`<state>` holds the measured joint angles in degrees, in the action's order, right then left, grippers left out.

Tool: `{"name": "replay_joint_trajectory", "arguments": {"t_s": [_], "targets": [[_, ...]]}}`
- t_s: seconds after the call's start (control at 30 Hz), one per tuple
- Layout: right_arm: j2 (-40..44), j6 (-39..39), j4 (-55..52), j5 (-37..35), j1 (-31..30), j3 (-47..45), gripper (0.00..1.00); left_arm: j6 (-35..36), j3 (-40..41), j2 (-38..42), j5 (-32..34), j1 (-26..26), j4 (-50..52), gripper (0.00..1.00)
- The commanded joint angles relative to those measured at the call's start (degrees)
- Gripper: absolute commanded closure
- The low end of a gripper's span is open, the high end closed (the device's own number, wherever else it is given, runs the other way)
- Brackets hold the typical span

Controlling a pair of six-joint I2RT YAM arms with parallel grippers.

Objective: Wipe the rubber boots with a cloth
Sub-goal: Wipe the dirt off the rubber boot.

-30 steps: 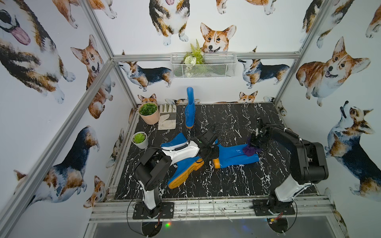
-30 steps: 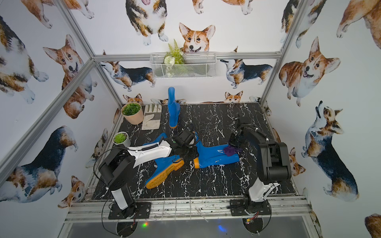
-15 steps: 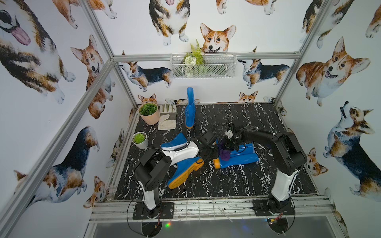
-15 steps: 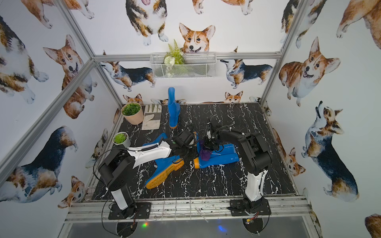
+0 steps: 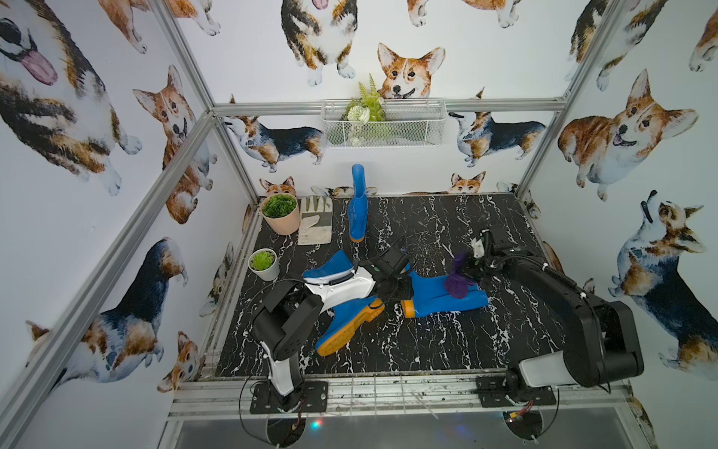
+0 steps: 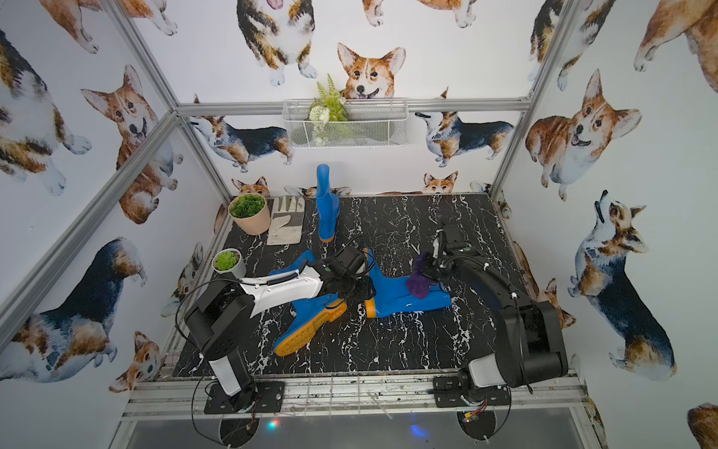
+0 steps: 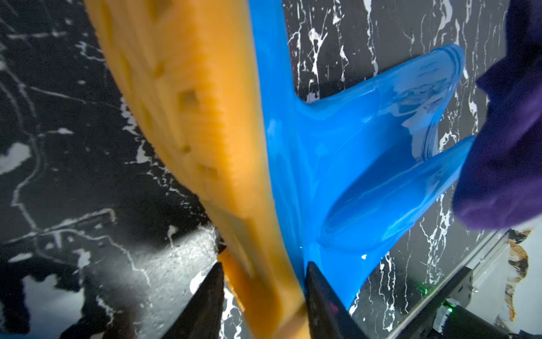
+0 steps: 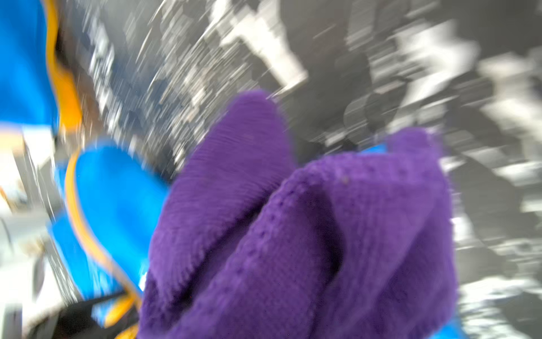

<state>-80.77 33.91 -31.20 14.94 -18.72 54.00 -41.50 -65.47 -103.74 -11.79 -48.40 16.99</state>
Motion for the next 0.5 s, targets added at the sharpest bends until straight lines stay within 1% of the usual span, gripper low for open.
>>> {"name": "replay_joint_trajectory", "arguments": {"t_s": [0.0,0.03,0.1,0.17,0.2,0.23,0.3,0.33,0.37,0.47], "targets": [[-1.1,3.7,-0.9,-4.8,-10.1,0.5,1.00,-2.3,-0.5,-2.0,-1.4,0.0,1.6,0.54],[-2.3,4.5,0.1,-4.9,-12.5,0.1,1.00,-2.5,-0.7,-2.6,-1.5,-0.1,1.6,0.54],[-5.1,5.5,2.0,-4.4,-14.9,-0.8,1.00,-2.9,-0.8,-3.3,-1.6,0.0,1.5,0.57],[-7.5,5.6,2.7,-3.6,-15.0,-1.8,1.00,-3.0,-0.7,-3.4,-1.8,0.0,1.6,0.63],[-8.1,5.0,2.9,-4.3,-14.7,-2.3,1.00,-3.0,-0.5,-3.3,-1.7,0.1,1.6,0.67],[-8.3,3.8,3.3,-4.9,-13.8,-3.3,1.00,-3.0,-0.2,-3.1,-1.6,0.2,1.6,0.74],[-8.1,2.5,3.4,-4.8,-9.3,-6.0,1.00,-3.0,0.4,-2.4,-1.8,0.9,1.6,0.89],[-7.6,2.2,3.4,-3.3,-5.1,-7.7,1.00,-2.9,0.7,-2.0,-1.8,1.2,1.9,0.96],[-6.6,1.9,3.4,-1.2,-0.3,-9.6,1.00,-2.8,0.9,-1.7,-1.8,1.8,2.5,1.00],[-2.1,0.3,1.7,2.5,13.2,-13.5,1.00,-2.2,1.4,-0.7,-2.1,3.3,3.7,1.00]]}}
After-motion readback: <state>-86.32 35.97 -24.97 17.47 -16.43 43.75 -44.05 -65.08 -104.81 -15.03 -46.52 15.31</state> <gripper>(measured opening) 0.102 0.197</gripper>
